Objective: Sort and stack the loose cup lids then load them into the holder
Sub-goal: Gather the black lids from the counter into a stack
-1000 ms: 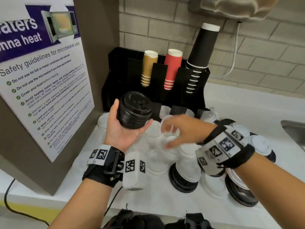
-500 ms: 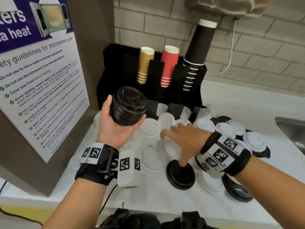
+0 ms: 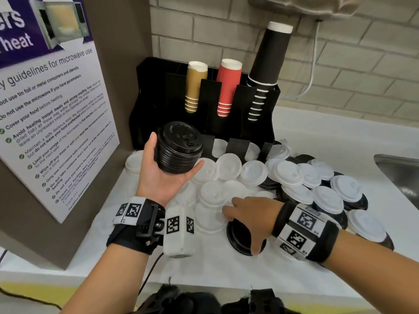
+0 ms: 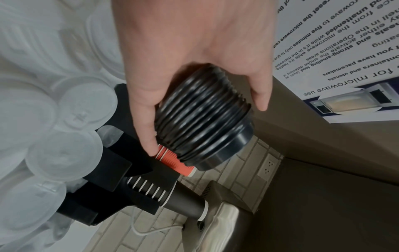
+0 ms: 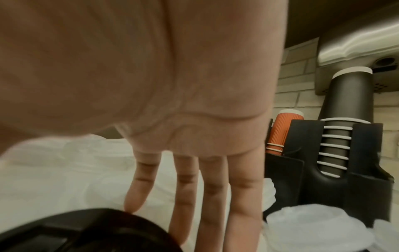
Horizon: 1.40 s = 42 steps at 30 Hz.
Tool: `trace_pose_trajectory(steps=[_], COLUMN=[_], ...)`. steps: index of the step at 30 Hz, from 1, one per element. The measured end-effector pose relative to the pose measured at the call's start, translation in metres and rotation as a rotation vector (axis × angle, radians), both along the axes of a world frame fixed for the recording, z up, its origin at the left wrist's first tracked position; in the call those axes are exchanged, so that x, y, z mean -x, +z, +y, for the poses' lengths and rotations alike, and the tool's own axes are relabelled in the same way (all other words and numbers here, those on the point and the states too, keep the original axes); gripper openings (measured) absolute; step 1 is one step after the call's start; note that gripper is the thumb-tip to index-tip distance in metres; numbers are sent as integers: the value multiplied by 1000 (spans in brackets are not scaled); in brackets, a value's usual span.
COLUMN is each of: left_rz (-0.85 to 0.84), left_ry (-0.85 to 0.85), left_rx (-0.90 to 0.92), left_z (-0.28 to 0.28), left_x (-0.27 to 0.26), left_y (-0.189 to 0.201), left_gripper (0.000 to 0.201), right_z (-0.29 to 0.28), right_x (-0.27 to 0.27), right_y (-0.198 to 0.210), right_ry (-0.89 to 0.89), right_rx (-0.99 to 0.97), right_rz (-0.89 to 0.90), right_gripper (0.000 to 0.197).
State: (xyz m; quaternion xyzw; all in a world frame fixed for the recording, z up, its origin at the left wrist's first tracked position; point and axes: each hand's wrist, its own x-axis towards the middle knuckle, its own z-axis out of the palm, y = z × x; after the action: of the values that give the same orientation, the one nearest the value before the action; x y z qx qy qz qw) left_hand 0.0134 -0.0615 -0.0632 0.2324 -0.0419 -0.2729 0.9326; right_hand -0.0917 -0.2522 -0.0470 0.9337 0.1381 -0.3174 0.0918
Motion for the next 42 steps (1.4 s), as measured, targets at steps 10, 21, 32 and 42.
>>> trace_pose_trajectory(steps=[10, 21, 32, 42], left_rz=[56, -9, -59, -45], left_ry=[-41, -50, -118, -102], left_rx=[6, -92, -153, -109], left_z=[-6, -18, -32, -35], left_x=[6, 16, 26, 26], left_y=[0, 2, -1, -4], left_gripper=[73, 53, 57, 45], right_z=[-12, -12, 4, 8], right_x=[-6, -34, -42, -42], right_y=[32, 77, 85, 86], right_ry=[-182, -248, -218, -195], right_rx=[-409, -1041, -942, -924], right_rz=[-55, -707, -627, -617], right_gripper=[67, 58, 59, 61])
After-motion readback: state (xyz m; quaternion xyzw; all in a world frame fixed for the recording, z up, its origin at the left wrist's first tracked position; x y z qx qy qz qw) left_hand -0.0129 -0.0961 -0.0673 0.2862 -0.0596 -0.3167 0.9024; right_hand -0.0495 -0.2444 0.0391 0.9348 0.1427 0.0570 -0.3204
